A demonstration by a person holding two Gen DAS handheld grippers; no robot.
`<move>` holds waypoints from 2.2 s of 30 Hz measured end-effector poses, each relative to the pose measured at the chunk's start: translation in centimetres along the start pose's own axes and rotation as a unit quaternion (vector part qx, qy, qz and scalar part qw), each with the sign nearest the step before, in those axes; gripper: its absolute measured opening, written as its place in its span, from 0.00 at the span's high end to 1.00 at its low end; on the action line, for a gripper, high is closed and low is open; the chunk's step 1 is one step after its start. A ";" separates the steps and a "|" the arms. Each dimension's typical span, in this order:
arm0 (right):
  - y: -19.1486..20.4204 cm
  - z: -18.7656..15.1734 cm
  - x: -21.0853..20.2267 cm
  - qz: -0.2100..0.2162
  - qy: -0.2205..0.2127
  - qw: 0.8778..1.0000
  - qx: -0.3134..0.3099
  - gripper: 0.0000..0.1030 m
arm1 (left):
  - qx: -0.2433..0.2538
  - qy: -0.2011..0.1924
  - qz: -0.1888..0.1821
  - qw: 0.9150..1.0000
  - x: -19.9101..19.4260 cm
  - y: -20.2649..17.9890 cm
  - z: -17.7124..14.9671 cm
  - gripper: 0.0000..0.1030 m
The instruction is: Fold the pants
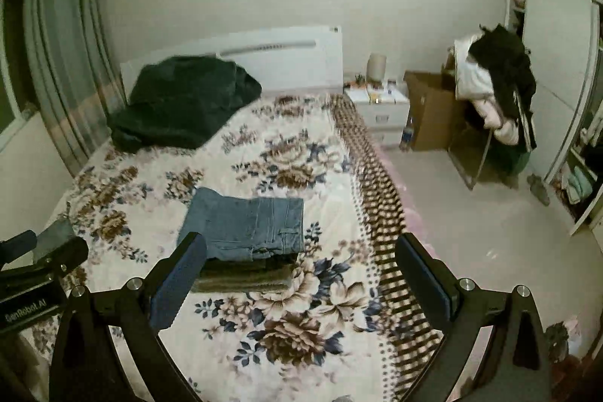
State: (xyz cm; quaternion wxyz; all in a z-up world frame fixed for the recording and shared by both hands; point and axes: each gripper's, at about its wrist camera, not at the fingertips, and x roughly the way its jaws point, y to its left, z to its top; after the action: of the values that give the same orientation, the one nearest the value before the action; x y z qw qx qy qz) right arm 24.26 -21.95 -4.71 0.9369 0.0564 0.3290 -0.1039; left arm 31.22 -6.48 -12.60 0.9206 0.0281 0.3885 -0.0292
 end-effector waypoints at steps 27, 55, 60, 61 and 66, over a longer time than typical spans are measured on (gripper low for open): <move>0.0 -1.4 -24.6 0.027 -0.028 0.999 -0.031 0.00 | -0.025 0.009 0.019 0.999 -14.1 1.6 -5.6 0.01; 1.2 -1.4 -22.3 0.020 -0.004 1.000 -0.020 0.00 | -0.007 -0.011 0.027 1.000 -14.8 2.7 -4.7 0.01; 1.4 -1.4 -22.0 0.022 -0.002 1.000 -0.021 0.00 | -0.007 -0.011 0.030 0.999 -14.6 3.0 -4.7 0.01; 1.3 -1.5 -22.1 0.022 -0.002 1.000 -0.021 0.00 | -0.007 -0.011 0.029 0.999 -14.6 3.0 -4.7 0.01; 1.4 -1.7 -21.6 0.022 0.001 0.999 -0.024 0.00 | -0.007 -0.012 0.027 1.000 -14.5 3.0 -4.9 0.01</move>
State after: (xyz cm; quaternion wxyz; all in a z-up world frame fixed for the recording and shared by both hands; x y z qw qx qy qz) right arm 7.11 -16.88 7.58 0.9396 0.0410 0.3312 -0.0754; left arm 17.89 -2.61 -5.52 0.9259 0.0321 0.3763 -0.0021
